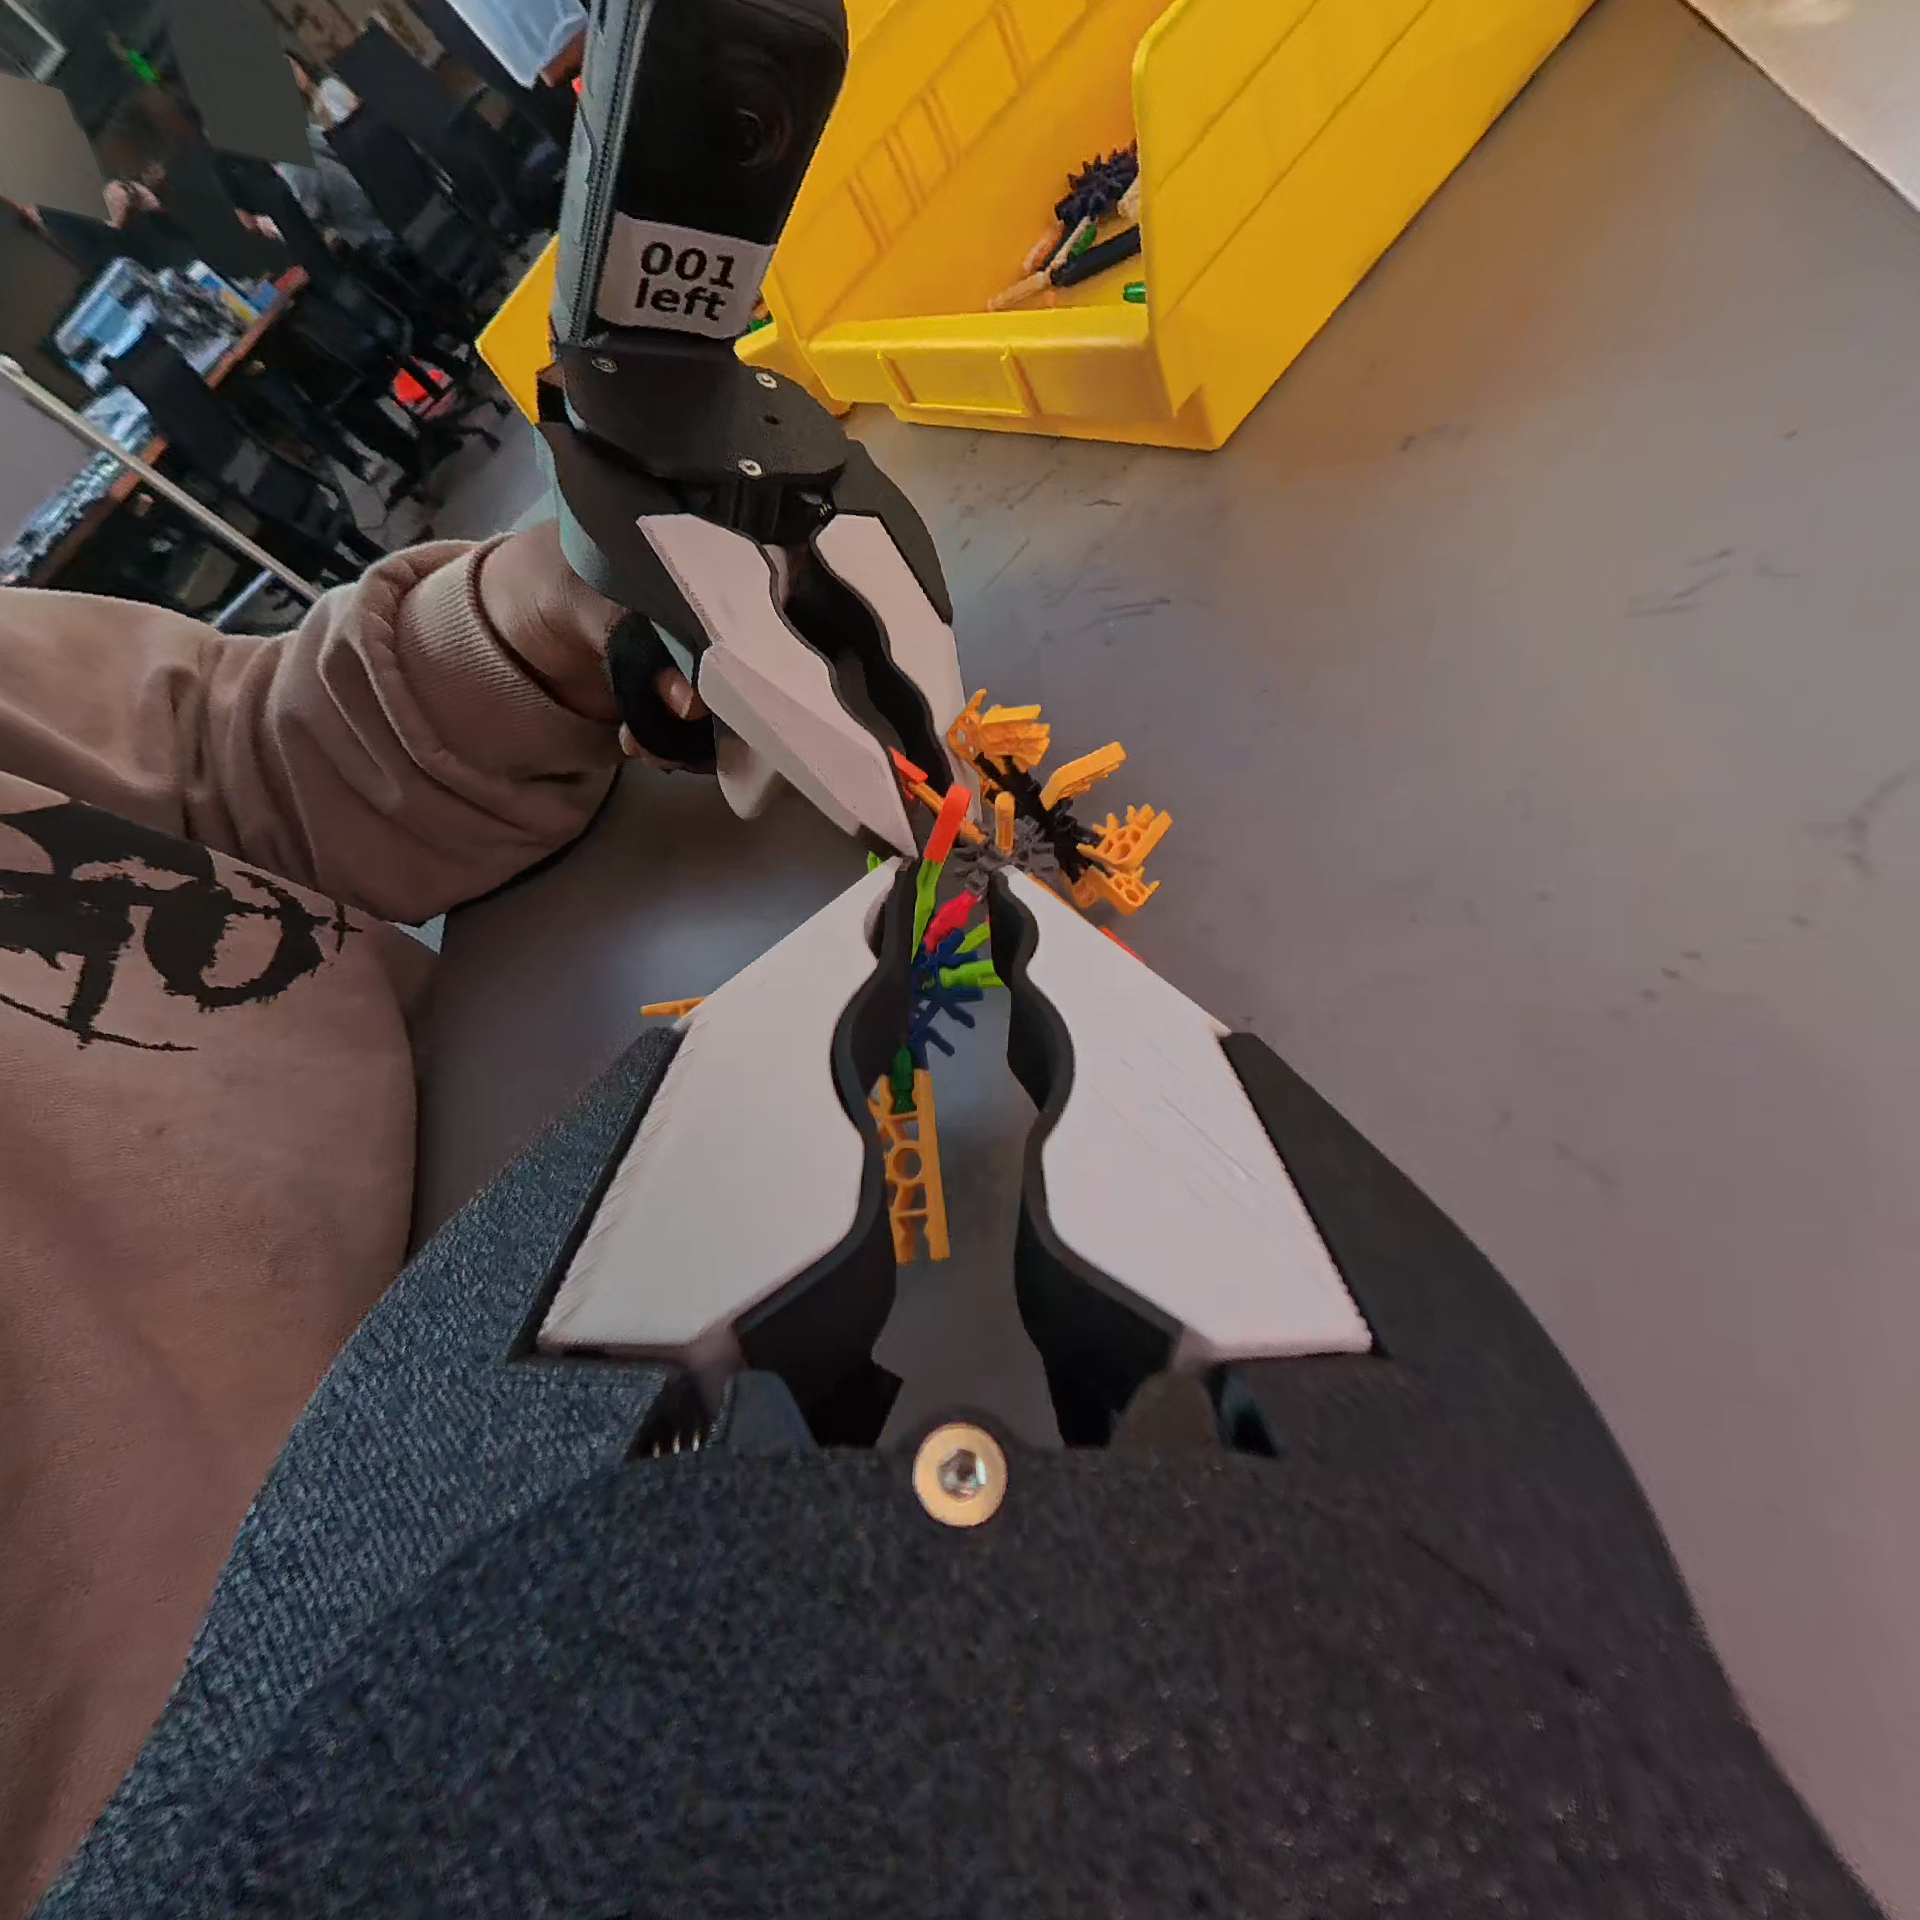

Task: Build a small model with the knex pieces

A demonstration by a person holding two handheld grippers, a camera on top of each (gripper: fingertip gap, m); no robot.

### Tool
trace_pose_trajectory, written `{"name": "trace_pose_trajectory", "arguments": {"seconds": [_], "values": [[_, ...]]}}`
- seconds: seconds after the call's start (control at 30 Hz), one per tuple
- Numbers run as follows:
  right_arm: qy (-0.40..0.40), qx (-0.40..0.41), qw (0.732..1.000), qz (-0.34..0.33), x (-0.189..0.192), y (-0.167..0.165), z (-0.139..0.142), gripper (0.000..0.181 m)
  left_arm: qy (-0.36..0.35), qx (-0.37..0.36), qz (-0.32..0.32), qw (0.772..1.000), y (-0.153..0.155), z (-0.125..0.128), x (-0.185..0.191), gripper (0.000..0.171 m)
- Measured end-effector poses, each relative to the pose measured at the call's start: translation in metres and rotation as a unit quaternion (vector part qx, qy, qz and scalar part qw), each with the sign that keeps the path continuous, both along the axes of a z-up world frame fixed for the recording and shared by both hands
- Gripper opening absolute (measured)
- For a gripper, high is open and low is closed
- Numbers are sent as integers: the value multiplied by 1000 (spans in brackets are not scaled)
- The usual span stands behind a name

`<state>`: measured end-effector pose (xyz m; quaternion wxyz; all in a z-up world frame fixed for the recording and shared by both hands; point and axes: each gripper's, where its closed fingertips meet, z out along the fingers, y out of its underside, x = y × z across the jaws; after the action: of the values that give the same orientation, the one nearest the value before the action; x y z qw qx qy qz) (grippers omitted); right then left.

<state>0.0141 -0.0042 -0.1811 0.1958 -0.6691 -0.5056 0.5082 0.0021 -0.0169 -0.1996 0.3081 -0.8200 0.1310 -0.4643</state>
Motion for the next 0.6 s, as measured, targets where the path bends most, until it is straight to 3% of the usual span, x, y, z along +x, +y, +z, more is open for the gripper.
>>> {"name": "trace_pose_trajectory", "arguments": {"seconds": [0.1,0.23,0.33,0.37,0.43,0.6], "values": [[-7,14,1000,-8,0,-3,1,4,-21,-14,24,999,4,1,2,13],[-18,65,998,-4,-3,-6,2,3,-12,-20,5,1000,-2,0,6,25],[-25,106,994,11,0,-7,2,3,26,-39,-61,997,-23,-1,-1,49],[-19,103,994,22,2,-10,4,2,41,-39,-78,995,-29,-1,-7,49],[-9,107,993,45,4,-15,7,1,51,-15,-80,995,-29,6,-22,48],[-15,153,981,116,13,-27,3,1,0,109,-48,993,-10,43,-38,39]]}}
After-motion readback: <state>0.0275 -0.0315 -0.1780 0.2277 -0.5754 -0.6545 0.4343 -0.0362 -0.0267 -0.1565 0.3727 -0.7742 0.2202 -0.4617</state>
